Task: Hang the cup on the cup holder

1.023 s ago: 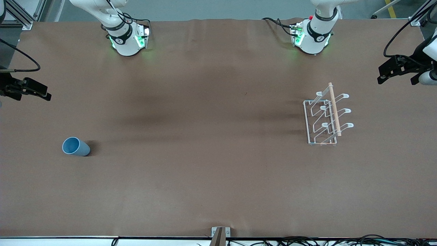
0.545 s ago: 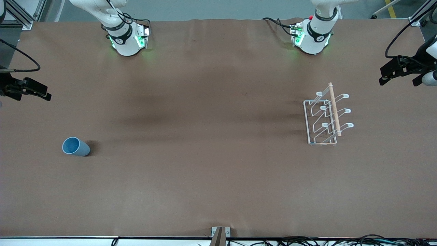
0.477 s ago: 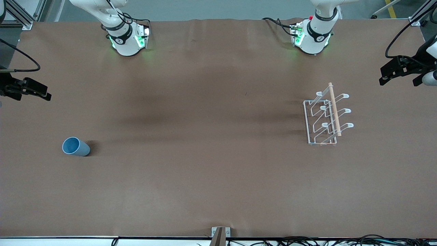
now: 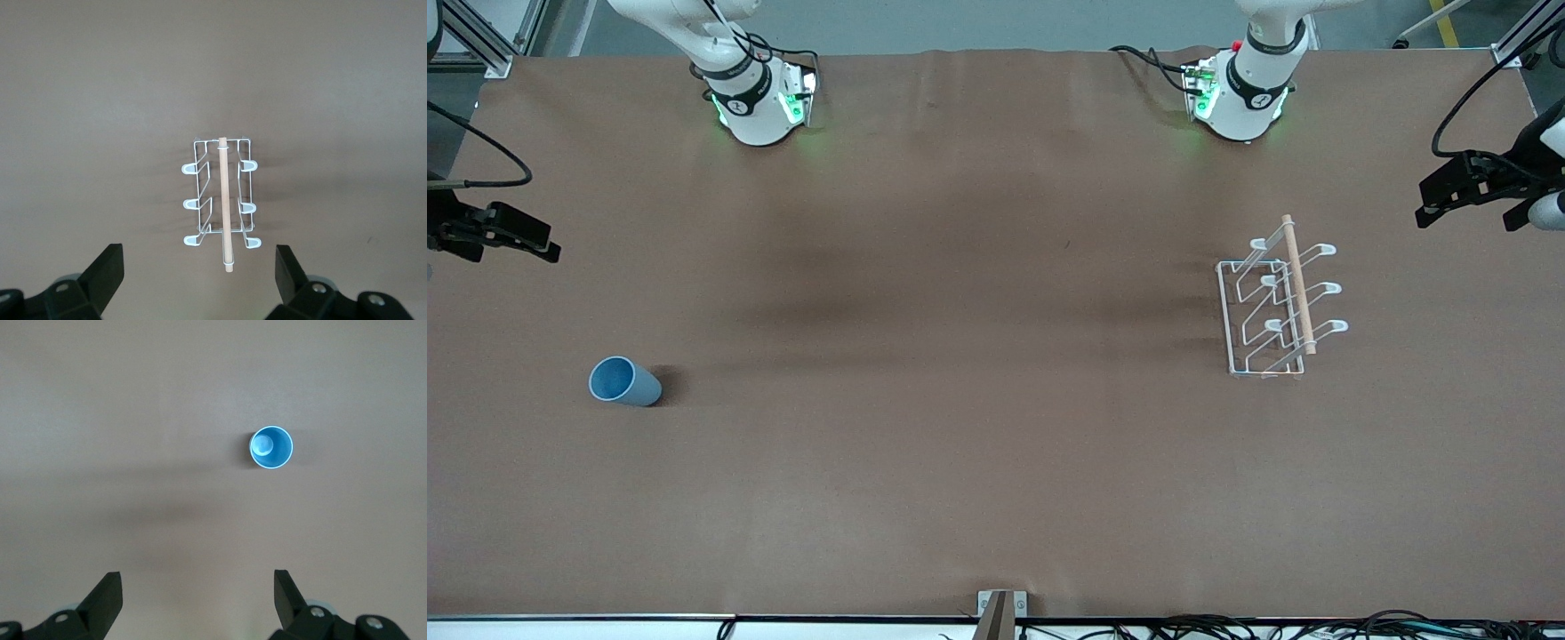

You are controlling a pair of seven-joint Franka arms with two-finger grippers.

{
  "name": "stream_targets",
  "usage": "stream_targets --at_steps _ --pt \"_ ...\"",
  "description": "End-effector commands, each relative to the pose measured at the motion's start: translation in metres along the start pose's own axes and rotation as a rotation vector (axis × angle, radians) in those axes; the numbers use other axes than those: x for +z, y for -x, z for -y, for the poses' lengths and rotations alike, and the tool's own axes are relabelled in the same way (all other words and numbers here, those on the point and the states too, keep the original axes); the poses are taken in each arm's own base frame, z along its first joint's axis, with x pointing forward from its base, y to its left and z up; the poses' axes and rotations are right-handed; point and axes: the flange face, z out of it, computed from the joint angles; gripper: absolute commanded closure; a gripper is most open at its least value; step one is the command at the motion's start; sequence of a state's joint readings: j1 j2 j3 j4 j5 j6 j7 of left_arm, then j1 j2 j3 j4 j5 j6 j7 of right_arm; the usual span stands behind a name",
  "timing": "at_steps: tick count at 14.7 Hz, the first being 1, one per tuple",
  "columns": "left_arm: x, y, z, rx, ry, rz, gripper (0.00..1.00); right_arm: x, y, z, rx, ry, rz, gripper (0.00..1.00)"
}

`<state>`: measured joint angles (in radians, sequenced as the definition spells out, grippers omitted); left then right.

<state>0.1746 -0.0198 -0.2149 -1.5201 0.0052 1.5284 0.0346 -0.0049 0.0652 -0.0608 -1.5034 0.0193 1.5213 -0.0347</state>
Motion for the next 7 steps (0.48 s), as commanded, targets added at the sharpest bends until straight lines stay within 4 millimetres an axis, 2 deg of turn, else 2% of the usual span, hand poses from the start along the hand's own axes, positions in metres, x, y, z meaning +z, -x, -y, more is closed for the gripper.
stream_targets --at_steps 1,4,7 --pt "-0.004 -0.002 -0.001 0.016 0.014 0.004 0.0 0.008 -0.011 -0.007 0.006 -0.001 -0.018 0.0" --pt "-0.004 -0.003 0.001 0.013 0.016 0.003 0.0 0.012 -0.018 -0.022 -0.02 -0.001 -0.036 0.0" --pt "-0.003 -0.003 0.002 0.01 0.018 0.004 0.0 0.027 -0.031 -0.035 -0.019 0.002 -0.05 0.0"
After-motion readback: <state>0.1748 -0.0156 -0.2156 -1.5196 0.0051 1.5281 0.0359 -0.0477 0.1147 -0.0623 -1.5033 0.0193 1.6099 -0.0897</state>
